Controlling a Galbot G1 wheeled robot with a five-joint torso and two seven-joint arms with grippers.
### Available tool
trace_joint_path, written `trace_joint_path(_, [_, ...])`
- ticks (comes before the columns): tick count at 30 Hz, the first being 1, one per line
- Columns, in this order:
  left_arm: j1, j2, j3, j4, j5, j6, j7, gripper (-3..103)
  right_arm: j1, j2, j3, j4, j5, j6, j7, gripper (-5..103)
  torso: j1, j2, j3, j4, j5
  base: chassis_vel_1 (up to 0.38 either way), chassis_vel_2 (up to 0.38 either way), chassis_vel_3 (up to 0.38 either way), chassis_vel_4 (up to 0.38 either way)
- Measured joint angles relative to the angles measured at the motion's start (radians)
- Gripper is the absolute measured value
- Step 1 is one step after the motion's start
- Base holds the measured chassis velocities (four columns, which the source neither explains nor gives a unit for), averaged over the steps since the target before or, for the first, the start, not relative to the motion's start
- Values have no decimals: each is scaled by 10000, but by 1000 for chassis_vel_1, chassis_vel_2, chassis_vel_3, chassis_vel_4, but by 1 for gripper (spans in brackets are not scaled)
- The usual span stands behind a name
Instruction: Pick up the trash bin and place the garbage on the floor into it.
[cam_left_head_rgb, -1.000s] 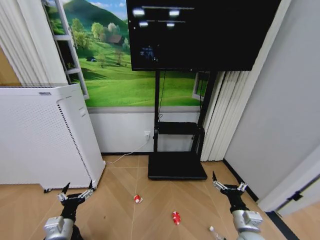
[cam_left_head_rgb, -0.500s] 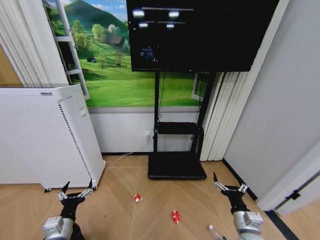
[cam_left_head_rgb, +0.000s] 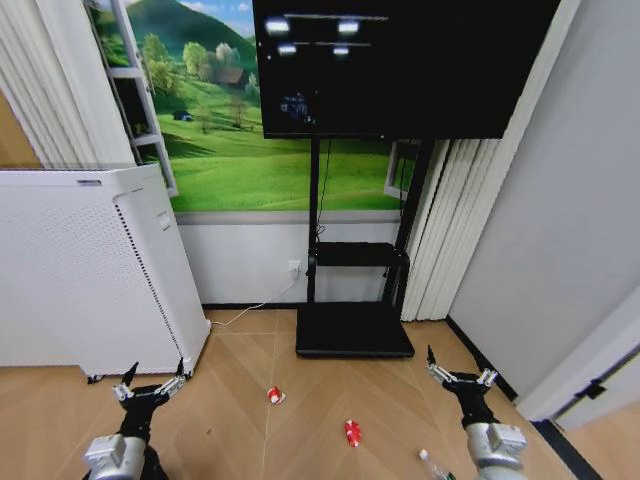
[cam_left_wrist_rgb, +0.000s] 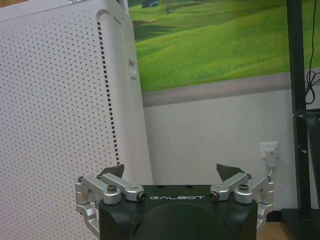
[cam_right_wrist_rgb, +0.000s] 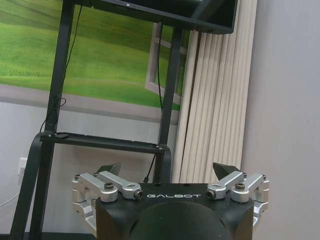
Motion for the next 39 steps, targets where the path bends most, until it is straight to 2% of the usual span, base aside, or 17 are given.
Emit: trace_joint_path(39, [-9, -58, -4, 148, 16, -2, 32, 100, -49, 55, 15, -21, -79, 27, 11, 100, -580, -1685, -1103, 0, 0, 0, 0, 0, 0])
